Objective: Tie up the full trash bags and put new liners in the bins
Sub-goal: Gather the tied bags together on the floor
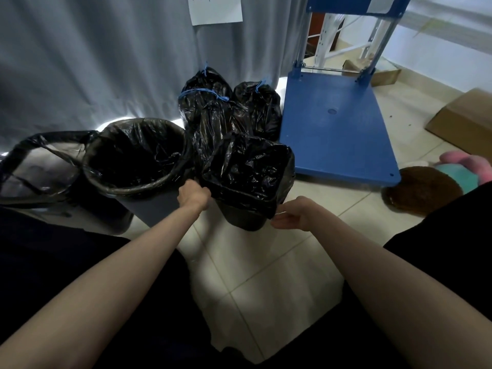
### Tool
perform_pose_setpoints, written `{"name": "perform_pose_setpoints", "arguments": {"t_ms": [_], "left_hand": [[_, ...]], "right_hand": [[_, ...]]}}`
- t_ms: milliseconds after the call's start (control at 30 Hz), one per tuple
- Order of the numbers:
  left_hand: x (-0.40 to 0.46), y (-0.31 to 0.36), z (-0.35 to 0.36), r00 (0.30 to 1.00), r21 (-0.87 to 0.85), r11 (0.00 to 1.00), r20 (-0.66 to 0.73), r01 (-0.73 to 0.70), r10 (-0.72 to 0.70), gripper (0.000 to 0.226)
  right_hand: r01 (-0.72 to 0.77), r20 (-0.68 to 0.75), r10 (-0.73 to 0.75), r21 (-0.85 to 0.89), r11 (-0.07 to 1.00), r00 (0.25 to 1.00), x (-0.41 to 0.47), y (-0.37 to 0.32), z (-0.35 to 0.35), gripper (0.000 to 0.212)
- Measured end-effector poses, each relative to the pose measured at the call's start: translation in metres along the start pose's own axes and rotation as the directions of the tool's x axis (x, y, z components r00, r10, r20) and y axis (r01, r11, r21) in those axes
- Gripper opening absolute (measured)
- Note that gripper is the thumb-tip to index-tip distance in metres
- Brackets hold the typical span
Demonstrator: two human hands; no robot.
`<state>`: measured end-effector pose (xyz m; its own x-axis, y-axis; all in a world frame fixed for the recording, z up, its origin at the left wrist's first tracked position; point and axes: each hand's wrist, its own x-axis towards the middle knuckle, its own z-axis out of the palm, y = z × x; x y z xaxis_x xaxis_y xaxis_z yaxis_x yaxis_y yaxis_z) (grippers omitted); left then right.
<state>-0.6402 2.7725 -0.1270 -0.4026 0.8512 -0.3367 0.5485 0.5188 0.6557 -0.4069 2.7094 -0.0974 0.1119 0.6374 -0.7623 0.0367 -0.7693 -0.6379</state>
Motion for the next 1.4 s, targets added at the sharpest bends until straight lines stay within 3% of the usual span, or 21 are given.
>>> {"name": "perform_pose_setpoints", "arguments": {"t_ms": [100,167,267,367,467,533,633,767,900,1067,1267,1400], "left_hand": [[0.005,-0.004,0.004,0.995,-0.207,0.974,0.047,0.095,-0.087,0.016],[0.009,-0.006,0.006,0.989,-0.324,0.935,0.071,0.145,-0.128,0.01],[0.015,-0.006,0.006,0.983,-0.402,0.897,0.09,0.184,-0.162,0.008],[0.014,-0.007,0.007,0.97,-0.444,0.867,0.178,0.227,-0.163,0.014],[0.007,-0.007,0.005,0.954,-0.375,0.894,0.26,0.244,-0.151,0.024],[0.002,-0.003,0.001,0.982,-0.257,0.953,0.137,0.162,-0.13,0.028],[-0.012,0.01,-0.006,0.996,-0.093,0.995,-0.087,-0.034,0.025,0.027],[-0.022,0.023,0.001,0.986,-0.174,0.975,-0.116,-0.14,0.121,0.025],[-0.015,0.025,-0.004,0.977,0.068,0.976,-0.042,-0.205,0.208,0.036],[-0.008,0.034,-0.012,0.976,0.273,0.938,0.06,-0.216,0.207,0.028],[-0.022,0.034,-0.025,0.946,0.573,0.753,0.172,-0.324,0.275,0.021],[-0.034,0.022,-0.039,0.932,0.643,0.684,0.145,-0.344,0.333,0.04]], "right_hand": [[-0.01,0.0,0.01,0.073,0.997,1.0,0.008,0.001,0.002,0.009],[-0.05,0.019,0.048,0.126,0.991,0.999,0.013,0.0,0.003,0.018],[-0.105,0.066,0.094,0.199,0.974,0.993,0.015,0.003,0.003,0.026],[-0.069,-0.039,0.074,0.118,0.991,0.997,0.021,0.012,0.0,0.032],[0.002,-0.202,0.016,0.092,0.996,0.979,0.027,0.009,-0.002,0.018],[0.126,-0.377,-0.098,0.05,0.991,0.921,0.031,-0.001,-0.001,0.007],[0.285,-0.491,-0.26,-0.026,0.958,0.831,0.03,-0.016,0.004,0.022],[0.298,-0.349,-0.315,-0.101,0.949,0.883,0.022,-0.02,0.018,0.037],[0.24,-0.24,-0.283,-0.191,0.952,0.929,0.017,-0.018,0.024,0.042],[0.185,-0.18,-0.219,-0.19,0.964,0.959,0.012,-0.023,0.024,0.055],[0.232,-0.18,-0.347,-0.461,0.856,0.92,0.01,-0.022,0.025,0.045],[0.248,-0.108,-0.361,-0.546,0.8,0.926,0.007,-0.026,0.038,0.044]]}}
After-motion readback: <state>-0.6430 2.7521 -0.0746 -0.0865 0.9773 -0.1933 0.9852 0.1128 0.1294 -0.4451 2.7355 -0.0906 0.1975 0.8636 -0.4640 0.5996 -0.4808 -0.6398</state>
